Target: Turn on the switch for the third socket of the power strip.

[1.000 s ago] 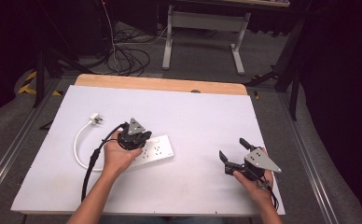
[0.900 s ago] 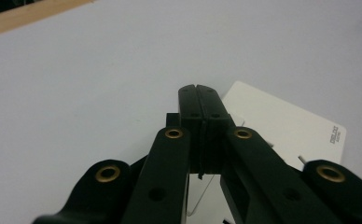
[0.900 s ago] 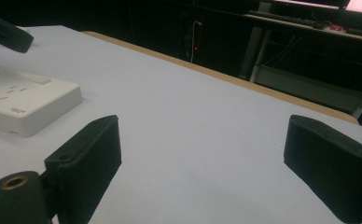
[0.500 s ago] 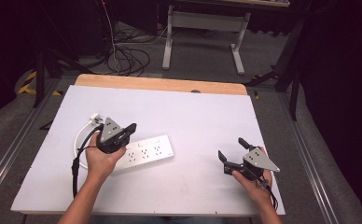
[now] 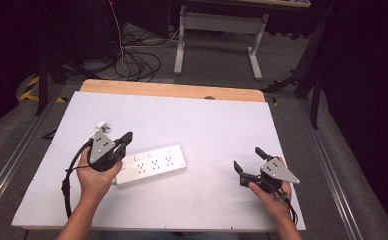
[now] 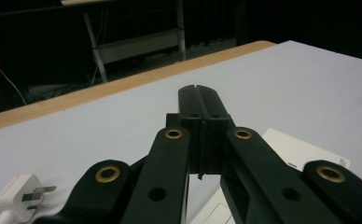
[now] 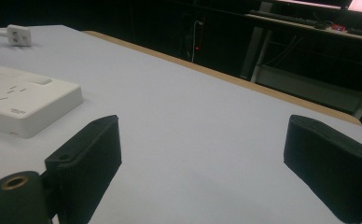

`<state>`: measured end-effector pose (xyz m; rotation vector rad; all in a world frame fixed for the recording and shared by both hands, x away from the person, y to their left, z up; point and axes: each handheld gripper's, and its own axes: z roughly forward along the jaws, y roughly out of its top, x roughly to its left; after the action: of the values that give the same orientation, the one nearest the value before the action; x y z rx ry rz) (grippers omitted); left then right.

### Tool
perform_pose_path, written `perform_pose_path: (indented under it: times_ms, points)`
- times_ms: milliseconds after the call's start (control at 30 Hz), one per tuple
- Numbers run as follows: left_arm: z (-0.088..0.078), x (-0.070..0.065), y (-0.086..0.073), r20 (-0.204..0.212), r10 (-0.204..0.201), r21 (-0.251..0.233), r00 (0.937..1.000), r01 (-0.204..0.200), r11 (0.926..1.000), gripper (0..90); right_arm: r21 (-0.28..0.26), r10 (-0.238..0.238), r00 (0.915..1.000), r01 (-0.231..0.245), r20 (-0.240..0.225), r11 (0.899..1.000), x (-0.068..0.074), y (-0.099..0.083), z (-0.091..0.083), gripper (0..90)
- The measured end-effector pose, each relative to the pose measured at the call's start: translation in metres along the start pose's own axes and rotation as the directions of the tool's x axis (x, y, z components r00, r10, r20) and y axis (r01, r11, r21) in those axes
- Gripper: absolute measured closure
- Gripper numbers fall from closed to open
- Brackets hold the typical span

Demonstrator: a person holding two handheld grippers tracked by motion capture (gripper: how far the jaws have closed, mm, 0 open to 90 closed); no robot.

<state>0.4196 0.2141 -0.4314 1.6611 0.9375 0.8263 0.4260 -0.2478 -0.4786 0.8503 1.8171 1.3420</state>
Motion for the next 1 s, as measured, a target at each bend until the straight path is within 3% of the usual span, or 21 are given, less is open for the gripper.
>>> perform_pose_path:
  times_ms: [267, 467, 600, 1000]
  points:
    - [-0.009, -0.002, -0.002, -0.058, -0.010, -0.068, 0.9983, 0.006, 0.9977, 84.6, -0.002, 0.002, 1.0000, -0.002, 0.000, 1.000, -0.001, 0.000, 0.000, 11.9]
    - [-0.021, 0.007, -0.007, -0.115, -0.031, -0.102, 0.9929, 0.019, 0.9946, 77.9, 0.001, -0.001, 1.0000, 0.001, 0.000, 1.000, 0.000, 0.000, 0.001, 11.9]
    - [-0.025, 0.010, -0.011, -0.140, -0.046, -0.127, 0.9891, 0.028, 0.9915, 64.7, -0.001, 0.000, 1.0000, 0.000, 0.000, 1.000, 0.000, 0.001, 0.001, 11.9]
    - [-0.028, 0.009, -0.012, -0.165, -0.063, -0.140, 0.9843, 0.039, 0.9894, 41.1, 0.000, -0.001, 1.0000, 0.001, -0.001, 1.000, 0.000, 0.001, 0.000, 11.9]
